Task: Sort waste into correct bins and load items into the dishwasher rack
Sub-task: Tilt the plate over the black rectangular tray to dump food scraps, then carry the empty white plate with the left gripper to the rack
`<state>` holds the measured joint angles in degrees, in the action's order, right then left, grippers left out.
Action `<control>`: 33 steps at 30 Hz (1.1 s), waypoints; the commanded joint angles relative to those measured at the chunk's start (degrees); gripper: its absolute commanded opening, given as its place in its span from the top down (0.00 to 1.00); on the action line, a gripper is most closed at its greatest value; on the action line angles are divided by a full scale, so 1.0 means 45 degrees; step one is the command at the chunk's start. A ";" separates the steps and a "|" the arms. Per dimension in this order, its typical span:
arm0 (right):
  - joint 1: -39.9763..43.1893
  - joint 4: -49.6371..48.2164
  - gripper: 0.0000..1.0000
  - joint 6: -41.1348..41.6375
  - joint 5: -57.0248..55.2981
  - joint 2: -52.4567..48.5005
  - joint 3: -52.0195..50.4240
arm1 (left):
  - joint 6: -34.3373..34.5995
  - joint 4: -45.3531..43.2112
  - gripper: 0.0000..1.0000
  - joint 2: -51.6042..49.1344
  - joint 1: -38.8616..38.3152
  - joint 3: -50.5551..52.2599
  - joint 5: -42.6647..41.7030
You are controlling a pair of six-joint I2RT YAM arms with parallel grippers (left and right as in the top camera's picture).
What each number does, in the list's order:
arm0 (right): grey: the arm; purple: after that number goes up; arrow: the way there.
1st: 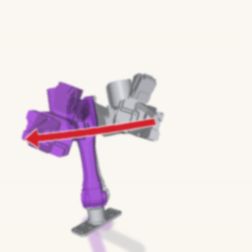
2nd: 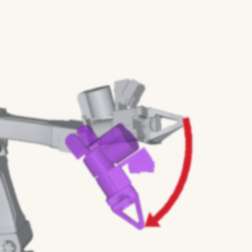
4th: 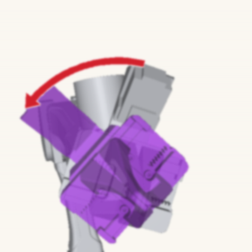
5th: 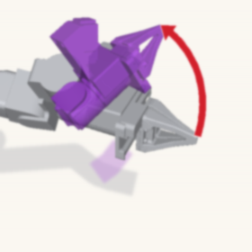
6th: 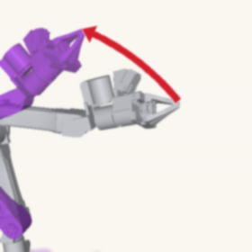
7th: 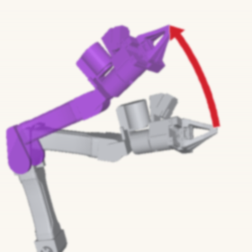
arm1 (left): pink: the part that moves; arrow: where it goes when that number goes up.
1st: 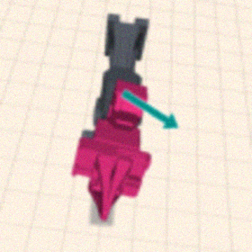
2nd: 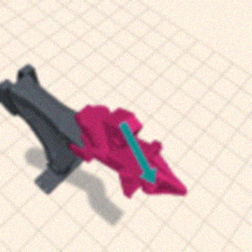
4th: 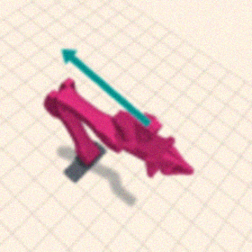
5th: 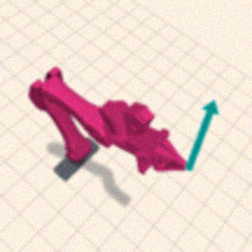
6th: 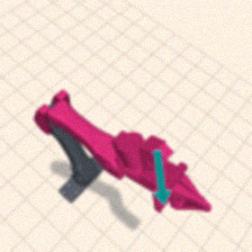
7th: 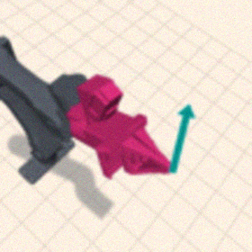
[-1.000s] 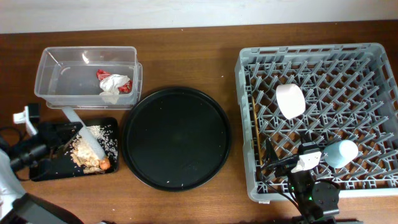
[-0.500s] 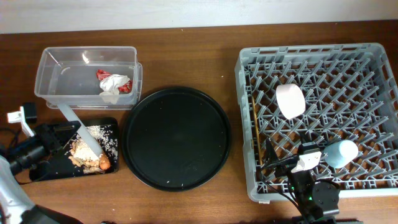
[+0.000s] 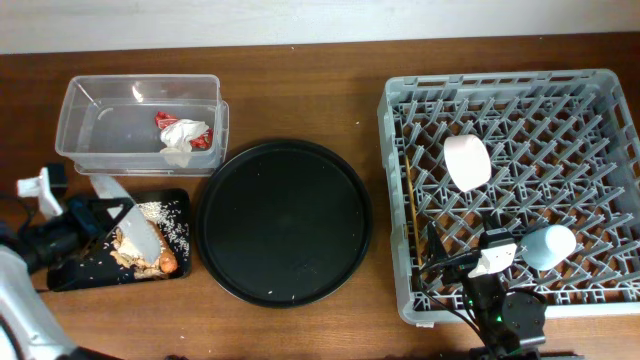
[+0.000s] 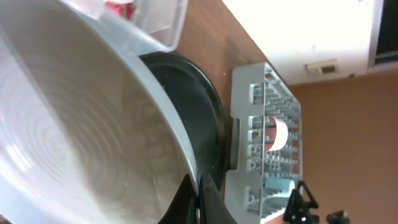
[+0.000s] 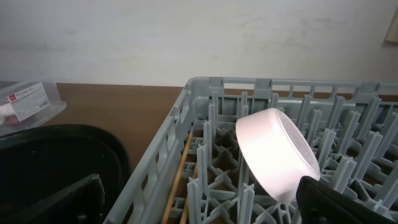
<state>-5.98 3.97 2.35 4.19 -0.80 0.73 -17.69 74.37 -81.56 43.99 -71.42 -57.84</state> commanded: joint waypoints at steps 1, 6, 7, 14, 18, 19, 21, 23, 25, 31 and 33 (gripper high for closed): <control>0.0087 0.0015 0.02 -0.0092 0.0068 0.0097 -0.0092 | 0.0359 -0.0967 1.00 0.1535 -0.1710 -0.0005 -0.0219; 0.0087 0.0015 0.02 -0.0092 0.0068 0.0097 -0.0092 | 0.0593 -0.4323 1.00 0.2657 -0.5600 -0.0005 -0.0049; 0.0087 0.0015 0.02 -0.0092 0.0068 0.0097 -0.0092 | 0.0903 -0.5149 1.00 0.2652 -0.6285 -0.0005 -0.0044; 0.0087 0.0015 0.02 -0.0092 0.0068 0.0097 -0.0092 | 0.5085 -1.3478 1.00 0.0991 -1.1176 -0.0005 -0.0049; 0.0087 0.0015 0.02 -0.0092 0.0068 0.0097 -0.0092 | 0.7397 -1.8340 1.00 -0.0933 -1.3755 -0.0005 -0.0049; 0.0087 0.0015 0.02 -0.0092 0.0068 0.0097 -0.0092 | 0.8150 -2.0142 1.00 -0.1739 -1.4615 -0.0005 -0.0044; 0.0087 0.0015 0.02 -0.0092 0.0068 0.0097 -0.0092 | 0.9063 -2.2566 1.00 -0.2875 -1.5708 -0.0005 0.0005; 0.0087 0.0015 0.02 -0.0092 0.0068 0.0097 -0.0092 | 0.9923 -2.3722 1.00 -0.3764 -1.6470 -0.0005 0.0646; 0.0083 0.0015 0.02 -0.0092 0.0068 0.0097 -0.0092 | 1.0316 -2.3717 1.00 -0.4318 -1.6956 -0.0005 0.1506; 0.0087 0.0015 0.02 -0.0092 0.0068 0.0097 -0.0092 | 1.0452 -2.3023 1.00 -0.5357 -1.7588 -0.0005 0.2934; 0.0087 0.0015 0.02 -0.0092 0.0068 0.0097 -0.0092 | 1.0457 -2.2260 1.00 -0.5387 -1.7588 -0.0005 0.3648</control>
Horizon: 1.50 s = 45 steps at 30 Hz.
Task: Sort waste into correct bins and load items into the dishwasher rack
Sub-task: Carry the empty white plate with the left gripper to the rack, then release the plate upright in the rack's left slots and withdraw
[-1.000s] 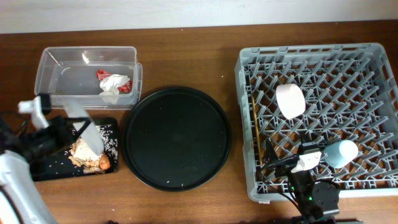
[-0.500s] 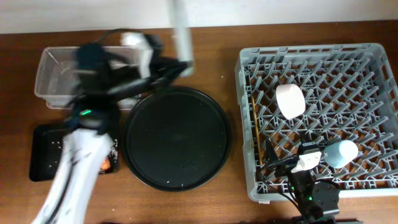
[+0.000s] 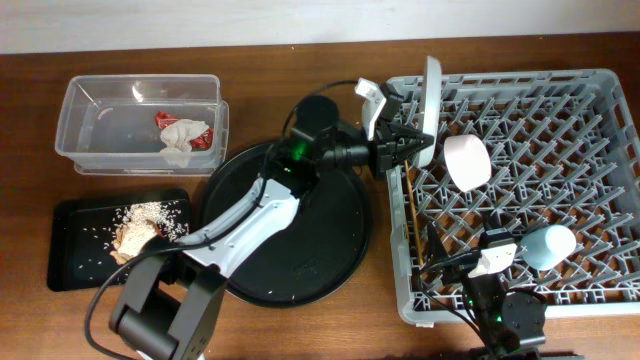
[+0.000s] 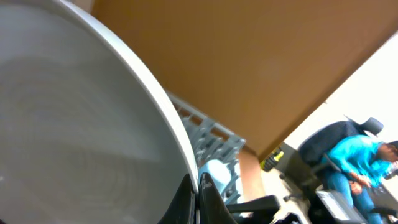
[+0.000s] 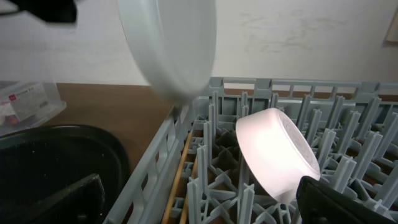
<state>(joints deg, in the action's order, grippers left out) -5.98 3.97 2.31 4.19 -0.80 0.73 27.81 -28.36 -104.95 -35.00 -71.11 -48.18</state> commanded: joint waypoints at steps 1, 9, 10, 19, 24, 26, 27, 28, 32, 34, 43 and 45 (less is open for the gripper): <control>0.0087 0.0015 0.02 -0.0083 0.0068 0.0097 -0.0092 | 0.0345 0.0821 1.00 -0.0204 -0.0034 -0.0073 0.1690; 0.0087 0.0015 0.02 -0.0083 0.0068 0.0097 -0.0092 | 0.1253 0.1180 0.97 -0.1069 -0.0034 -0.0068 0.1661; 0.0087 0.0015 0.02 -0.0083 0.0068 0.0097 -0.0092 | 0.1253 0.1180 0.91 -0.1127 -0.0029 -0.0068 0.1666; 0.0087 0.0015 0.02 -0.0083 0.0068 0.0097 -0.0092 | 0.1248 0.1423 0.01 -0.1010 0.0743 -0.0073 0.0214; 0.0087 0.0019 0.02 -0.0083 0.0068 0.0097 -0.0092 | 0.0223 0.4070 0.00 0.0194 0.1719 -0.0073 0.1005; 0.0087 0.0015 0.02 -0.0083 0.0068 0.0097 -0.0092 | -0.0869 0.6305 0.01 0.1525 0.2268 -0.0078 0.1885; 0.0087 0.0015 0.02 -0.0083 0.0068 0.0097 -0.0092 | -0.1491 0.7461 0.01 0.2244 0.2516 -0.0078 0.2375; 0.0087 0.0015 0.02 -0.0083 0.0068 0.0097 -0.0092 | -0.2011 0.8403 0.00 0.2822 0.2701 -0.0087 0.2788; 0.0087 0.0015 0.02 -0.0083 0.0068 0.0097 -0.0092 | -0.3400 1.1764 0.00 0.5289 0.3123 -0.0087 0.5178; 0.0087 0.0015 0.02 -0.0083 0.0068 0.0097 -0.0092 | -0.3449 1.3007 0.00 0.6722 0.3128 -0.0087 0.6683; 0.0087 0.0015 0.02 -0.0083 0.0068 0.0097 -0.0092 | -0.4260 1.7466 0.00 1.2483 0.3186 -0.0087 1.1880; 0.0087 0.0015 0.02 -0.0083 0.0068 0.0097 -0.0092 | -0.4260 1.8433 0.00 1.3318 0.3186 -0.0087 1.2828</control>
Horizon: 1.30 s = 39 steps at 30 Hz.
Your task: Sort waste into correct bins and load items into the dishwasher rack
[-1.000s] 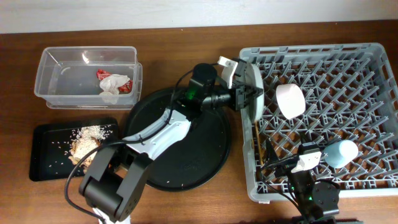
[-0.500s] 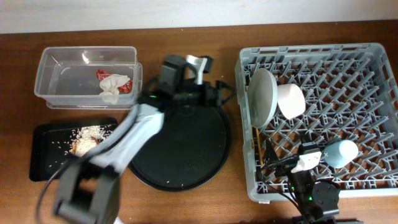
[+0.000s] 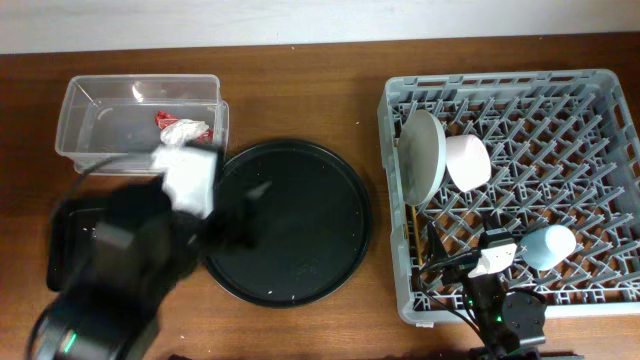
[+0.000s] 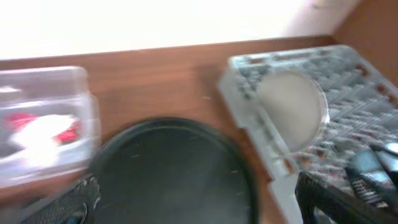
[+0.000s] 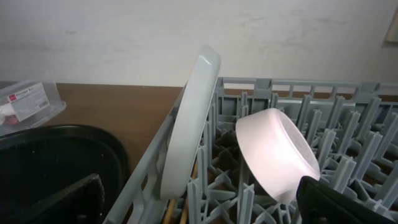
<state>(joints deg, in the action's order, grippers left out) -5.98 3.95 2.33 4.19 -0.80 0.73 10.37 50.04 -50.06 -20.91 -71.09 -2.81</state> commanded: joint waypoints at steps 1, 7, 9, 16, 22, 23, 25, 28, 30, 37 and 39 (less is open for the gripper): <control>0.0087 0.0019 0.02 -0.0087 0.0068 0.0097 -0.0092 | -0.0384 0.1481 0.00 0.1511 0.0053 -0.0092 0.3235; 0.0087 0.0019 0.02 -0.0087 0.0068 0.0097 -0.0092 | -0.1020 0.2166 0.00 0.2278 0.0053 0.0112 0.4396; 0.0087 0.0019 0.02 -0.0087 0.0068 0.0097 -0.0092 | -0.2263 0.1394 0.00 0.2511 0.0233 0.0782 0.4396; 0.0087 0.0019 0.02 -0.0087 0.0068 0.0097 -0.0092 | -0.4046 -0.3662 0.00 0.4857 0.1166 0.5309 0.3458; 0.0087 0.0019 0.02 -0.0087 0.0068 0.0097 -0.0092 | -0.4046 -0.5712 0.00 0.7106 0.1700 0.8762 0.2463; 0.0087 0.0019 0.02 -0.0087 0.0068 0.0097 -0.0092 | -0.4046 -0.5974 0.00 0.7465 0.1753 0.9330 0.2351; 0.0087 0.0019 0.02 -0.0087 0.0068 0.0097 -0.0092 | -0.4041 -0.6470 0.00 0.8359 0.1768 1.0554 0.2064; 0.0087 0.0019 0.02 -0.0087 0.0068 0.0097 -0.0092 | -0.4041 -0.6878 0.00 0.9335 0.1768 1.1618 0.1802; 0.0087 0.0019 0.02 -0.0087 0.0068 0.0097 -0.0092 | -0.4041 -0.7179 0.00 1.0059 0.1768 1.2313 0.1807; 0.0087 0.0019 0.02 -0.0087 0.0068 0.0097 -0.0092 | -0.4036 -0.9112 0.00 1.1064 0.1768 1.5101 0.1506; 0.0087 0.0019 0.02 -0.0087 0.0068 0.0097 -0.0092 | -0.4036 -1.0108 0.00 1.1064 0.1768 1.5645 0.1418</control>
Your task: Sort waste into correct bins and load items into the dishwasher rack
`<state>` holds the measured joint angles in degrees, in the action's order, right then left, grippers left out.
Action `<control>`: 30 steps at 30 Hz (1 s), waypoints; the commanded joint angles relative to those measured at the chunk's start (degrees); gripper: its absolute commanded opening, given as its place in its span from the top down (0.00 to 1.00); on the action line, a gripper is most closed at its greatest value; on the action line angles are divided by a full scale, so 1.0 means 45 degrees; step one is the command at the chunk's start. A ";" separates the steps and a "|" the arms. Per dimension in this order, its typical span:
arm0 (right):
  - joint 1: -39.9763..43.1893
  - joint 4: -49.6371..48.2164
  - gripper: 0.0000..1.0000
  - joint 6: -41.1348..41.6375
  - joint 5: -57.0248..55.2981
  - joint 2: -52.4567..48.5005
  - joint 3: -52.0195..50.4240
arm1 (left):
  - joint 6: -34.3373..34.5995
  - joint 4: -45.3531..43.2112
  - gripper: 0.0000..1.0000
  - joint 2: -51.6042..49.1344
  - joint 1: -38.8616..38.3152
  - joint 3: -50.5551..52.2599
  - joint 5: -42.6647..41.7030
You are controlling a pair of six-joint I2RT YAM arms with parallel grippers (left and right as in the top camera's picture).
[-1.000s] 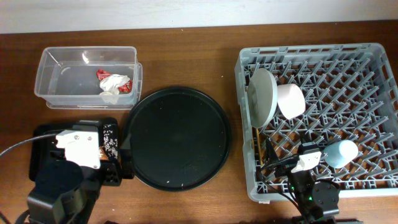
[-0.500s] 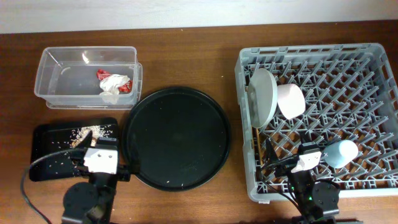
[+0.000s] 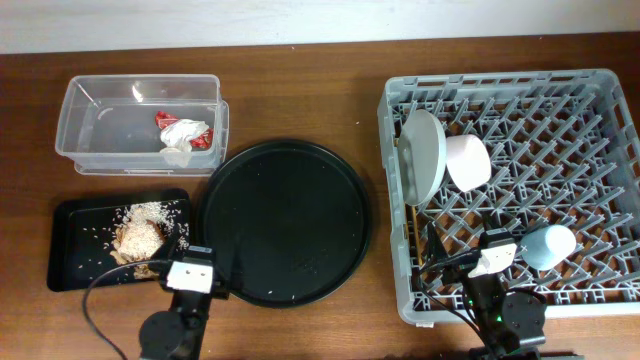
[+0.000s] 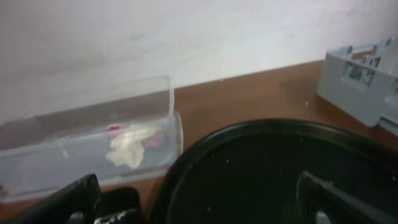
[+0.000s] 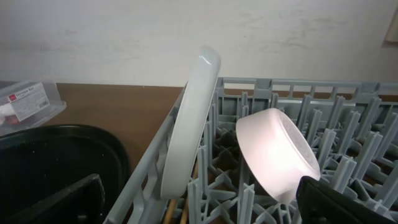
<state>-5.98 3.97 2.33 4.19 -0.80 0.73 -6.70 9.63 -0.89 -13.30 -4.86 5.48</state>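
Observation:
A white plate (image 3: pixel 422 155) stands on edge in the left end of the grey dishwasher rack (image 3: pixel 600 85), next to a white bowl (image 3: pixel 467 161), a light blue cup (image 3: pixel 550 245) and wooden chopsticks (image 3: pixel 409 200). In the right wrist view the plate (image 5: pixel 189 124) and bowl (image 5: pixel 277 152) sit just ahead. My left gripper (image 4: pixel 199 208) is open and empty, low at the table's front, facing the round black tray (image 4: pixel 267 168). My right gripper (image 5: pixel 199 208) is open and empty at the rack's front edge.
A clear bin (image 3: pixel 140 122) at the back left holds a red wrapper and crumpled white paper (image 3: pixel 184 134). A small black tray (image 3: pixel 75 255) with rice and food scraps lies at the front left. Both arm bases stand at the table's front edge.
My left arm was blurred over the round tray's left side and is now down at the table's front edge, open and empty. Plate and right arm have not moved.
My left gripper held the plate tilted over the small food tray. Then it held the plate on edge at the rack's left end. Then the plate stood alone in the rack with the gripper open over the round tray. Now the arm sits at the front edge.

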 commanded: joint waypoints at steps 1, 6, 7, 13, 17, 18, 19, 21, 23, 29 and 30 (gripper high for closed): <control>0.0087 0.0015 0.02 -0.0087 0.0068 0.0097 -0.0092 | -0.0243 -0.1253 0.00 0.0136 0.0068 0.0986 -0.0515; 0.0087 0.0015 0.02 -0.0092 0.0068 0.0097 -0.0092 | -0.0248 -0.1171 0.00 0.0121 0.0053 0.0971 -0.0510; 0.0087 0.0015 0.02 -0.0087 0.0068 0.0097 -0.0092 | -0.0248 -0.1166 0.00 0.0121 0.0053 0.0971 -0.0510; 0.0087 0.0015 0.02 -0.0087 0.0068 0.0097 -0.0092 | -0.0248 -0.1166 0.00 0.0121 0.0053 0.0971 -0.0510; 0.0087 0.0015 0.02 -0.0087 0.0068 0.0097 -0.0092 | -0.0248 -0.1166 0.00 0.0121 0.0053 0.0971 -0.0510; 0.0087 0.0015 0.02 -0.0087 0.0068 0.0097 -0.0092 | -0.0248 -0.1166 0.00 0.0121 0.0053 0.0971 -0.0510; 0.0087 0.0015 0.02 -0.0087 0.0068 0.0097 -0.0092 | -0.0248 -0.1166 0.00 0.0121 0.0053 0.0971 -0.0510; 0.0087 0.0015 0.02 -0.0087 0.0068 0.0097 -0.0092 | -0.0248 -0.1166 0.00 0.0121 0.0053 0.0971 -0.0510; 0.0087 0.0015 0.02 -0.0087 0.0068 0.0097 -0.0092 | -0.0248 -0.1166 0.00 0.0121 0.0053 0.0971 -0.0510; 0.0087 0.0015 0.02 -0.0087 0.0068 0.0097 -0.0092 | -0.0248 -0.1166 0.00 0.0121 0.0053 0.0967 -0.0510; 0.0087 0.0015 0.02 -0.0087 0.0068 0.0097 -0.0092 | -0.0248 -0.1166 0.00 0.0121 0.0053 0.0967 -0.0510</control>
<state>-5.98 3.97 2.33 4.19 -0.80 0.73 -6.72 4.49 -0.84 -13.30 -0.95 4.21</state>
